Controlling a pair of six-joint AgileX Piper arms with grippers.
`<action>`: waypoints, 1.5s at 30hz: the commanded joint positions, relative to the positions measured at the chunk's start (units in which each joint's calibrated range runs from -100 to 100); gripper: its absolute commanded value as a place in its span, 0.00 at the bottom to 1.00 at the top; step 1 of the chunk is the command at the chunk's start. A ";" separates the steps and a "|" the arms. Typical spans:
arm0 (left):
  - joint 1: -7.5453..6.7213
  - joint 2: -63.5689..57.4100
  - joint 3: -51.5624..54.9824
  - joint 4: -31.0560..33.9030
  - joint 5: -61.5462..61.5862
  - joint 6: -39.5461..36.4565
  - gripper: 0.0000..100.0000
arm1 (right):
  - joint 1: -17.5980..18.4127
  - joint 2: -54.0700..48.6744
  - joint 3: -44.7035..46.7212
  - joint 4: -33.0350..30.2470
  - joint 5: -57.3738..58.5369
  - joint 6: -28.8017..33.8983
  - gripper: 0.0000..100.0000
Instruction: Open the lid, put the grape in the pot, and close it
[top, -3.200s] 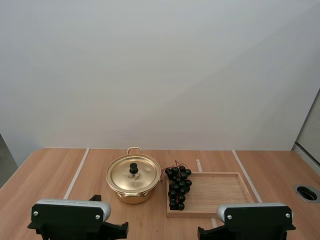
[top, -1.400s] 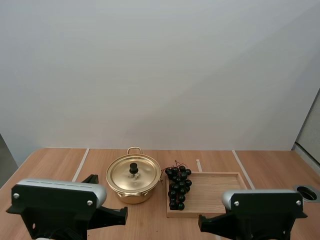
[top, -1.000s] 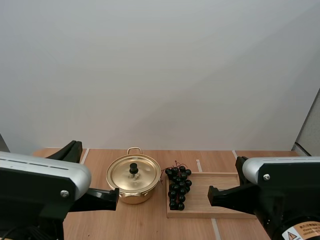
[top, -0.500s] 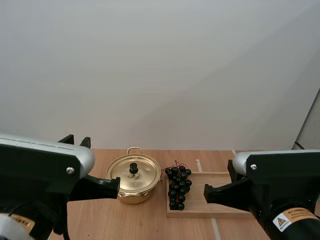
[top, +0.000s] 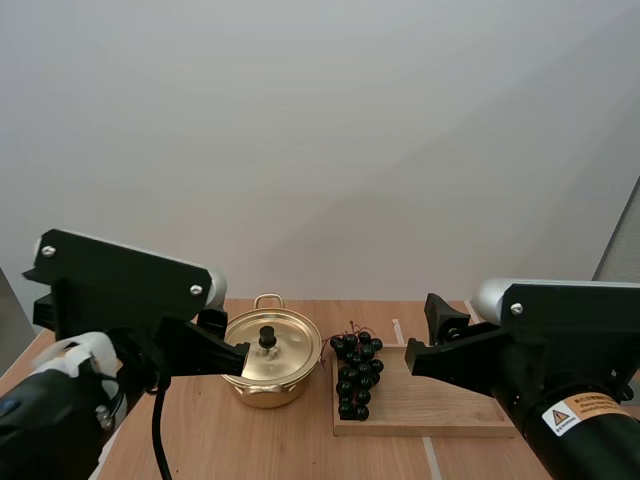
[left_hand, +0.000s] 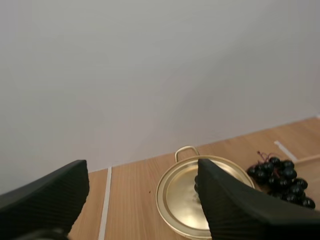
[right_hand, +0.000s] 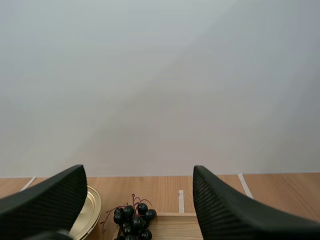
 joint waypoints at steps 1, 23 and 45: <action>0.01 4.70 -0.55 -0.75 -0.10 4.93 1.00 | -0.19 0.14 -0.56 0.44 -2.11 -0.59 1.00; -3.59 56.15 -25.02 -10.73 12.67 22.06 1.00 | -0.19 0.14 -0.56 5.97 20.70 -16.21 1.00; -5.98 74.64 -33.06 -0.70 13.24 14.83 1.00 | -0.19 0.30 -0.44 5.97 21.63 -16.87 1.00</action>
